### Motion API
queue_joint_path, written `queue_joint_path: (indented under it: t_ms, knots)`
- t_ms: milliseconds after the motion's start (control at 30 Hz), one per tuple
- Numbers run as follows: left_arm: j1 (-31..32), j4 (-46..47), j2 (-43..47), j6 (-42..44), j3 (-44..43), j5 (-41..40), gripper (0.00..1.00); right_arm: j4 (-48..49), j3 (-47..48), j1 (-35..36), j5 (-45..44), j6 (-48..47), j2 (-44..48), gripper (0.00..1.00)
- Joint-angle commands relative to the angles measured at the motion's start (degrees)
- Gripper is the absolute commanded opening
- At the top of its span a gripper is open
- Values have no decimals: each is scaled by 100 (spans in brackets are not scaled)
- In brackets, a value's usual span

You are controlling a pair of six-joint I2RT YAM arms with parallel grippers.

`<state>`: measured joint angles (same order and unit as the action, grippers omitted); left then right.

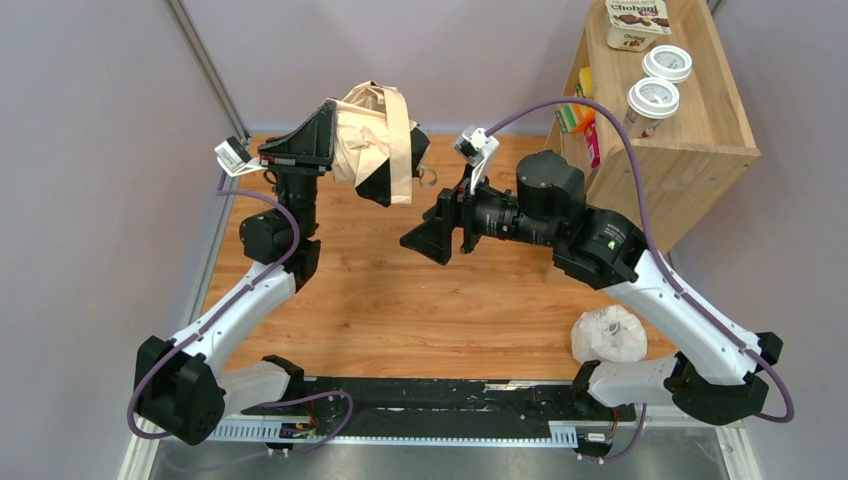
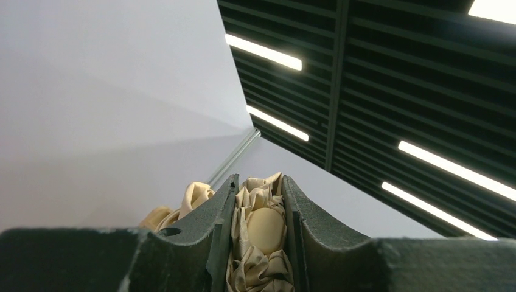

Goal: Put away the umbrella

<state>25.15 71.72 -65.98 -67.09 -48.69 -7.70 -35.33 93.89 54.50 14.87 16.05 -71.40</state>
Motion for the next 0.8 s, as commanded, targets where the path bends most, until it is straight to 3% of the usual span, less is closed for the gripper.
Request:
queue_joint_path:
  t_ms: [0, 100, 233, 333, 400, 467, 533, 700, 767]
  knots:
    - [25, 975, 23, 415, -343, 269, 0, -842, 173, -106, -160, 2056, -32, 78]
    - [25, 993, 58, 591, -413, 454, 0, -1195, 183, -448, -2, 3006, 73, 80]
    - [25, 1054, 146, 942, -510, 647, 0, -968, -273, -975, 445, 5348, 433, 84]
    - [25, 1072, 234, 1101, -501, 665, 0, 145, -1010, -1327, 1506, 6966, 627, 100]
    - [25, 1081, 269, 1137, -519, 709, 0, 1050, -1572, -1372, 1930, 8240, 679, 100]
    - [25, 1107, 287, 1154, -519, 718, 0, 2201, -2197, -1354, 2107, 9218, 758, 96]
    - [25, 1125, 287, 1163, -519, 726, 0, 2591, -2470, -1363, 1907, 9906, 863, 85]
    - [25, 1151, 357, 1190, -510, 735, 0, 2584, -2366, -1381, 1414, 10671, 890, 57]
    - [17, 1168, 375, 1207, -528, 735, 0, 2802, -2453, -1381, 1264, 11171, 908, 54]
